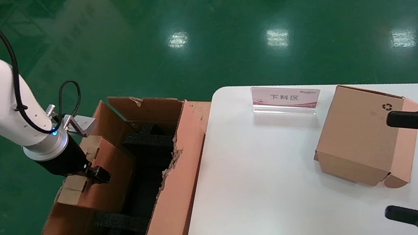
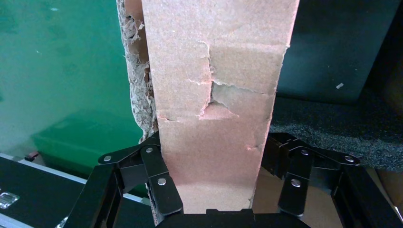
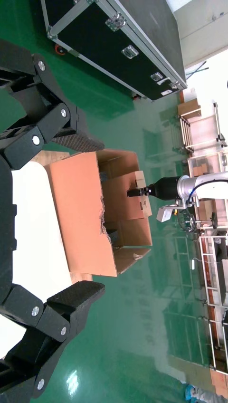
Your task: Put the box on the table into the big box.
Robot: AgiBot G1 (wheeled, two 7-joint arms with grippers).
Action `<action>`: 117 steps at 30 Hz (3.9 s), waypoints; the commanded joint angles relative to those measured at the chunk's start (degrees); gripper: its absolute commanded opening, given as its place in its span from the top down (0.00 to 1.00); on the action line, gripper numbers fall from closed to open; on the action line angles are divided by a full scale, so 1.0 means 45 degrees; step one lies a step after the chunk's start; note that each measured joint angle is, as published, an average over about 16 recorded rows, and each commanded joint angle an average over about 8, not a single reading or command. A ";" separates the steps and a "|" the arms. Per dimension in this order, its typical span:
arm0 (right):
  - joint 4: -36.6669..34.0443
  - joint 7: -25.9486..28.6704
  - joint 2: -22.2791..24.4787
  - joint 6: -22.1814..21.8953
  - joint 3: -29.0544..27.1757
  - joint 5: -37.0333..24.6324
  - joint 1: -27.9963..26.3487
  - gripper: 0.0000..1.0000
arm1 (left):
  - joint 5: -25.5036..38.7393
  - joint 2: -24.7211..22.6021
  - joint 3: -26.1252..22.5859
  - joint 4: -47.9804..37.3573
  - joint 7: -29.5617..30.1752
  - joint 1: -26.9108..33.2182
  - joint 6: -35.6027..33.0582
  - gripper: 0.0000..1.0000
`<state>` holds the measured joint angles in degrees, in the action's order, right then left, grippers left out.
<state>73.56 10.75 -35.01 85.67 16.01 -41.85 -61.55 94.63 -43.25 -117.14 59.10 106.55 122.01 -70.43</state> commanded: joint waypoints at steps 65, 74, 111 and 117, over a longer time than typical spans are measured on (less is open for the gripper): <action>-0.0003 0.0000 0.0001 -0.0003 0.0000 0.0002 0.0002 0.00 | -0.4552 0.4701 0.5749 0.1594 -0.7505 0.1618 0.0864 0.00; -0.0005 0.0000 0.0002 -0.0005 0.0000 0.0002 0.0003 0.00 | -0.6323 0.5813 0.6606 0.1993 -0.9896 0.1277 0.0913 0.00; -0.0004 0.0000 0.0002 -0.0004 0.0000 0.0003 0.0003 0.00 | -0.7124 0.4890 0.9690 0.2179 -1.1830 -0.1582 0.0016 0.00; -0.0004 0.0000 0.0001 -0.0003 0.0000 0.0002 0.0002 0.00 | -0.7402 0.4701 1.0469 0.2242 -1.2403 -0.2305 -0.0192 0.00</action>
<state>73.55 10.75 -35.00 85.65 16.02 -41.84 -61.54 61.34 -22.08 -70.08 69.19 50.78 111.69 -71.28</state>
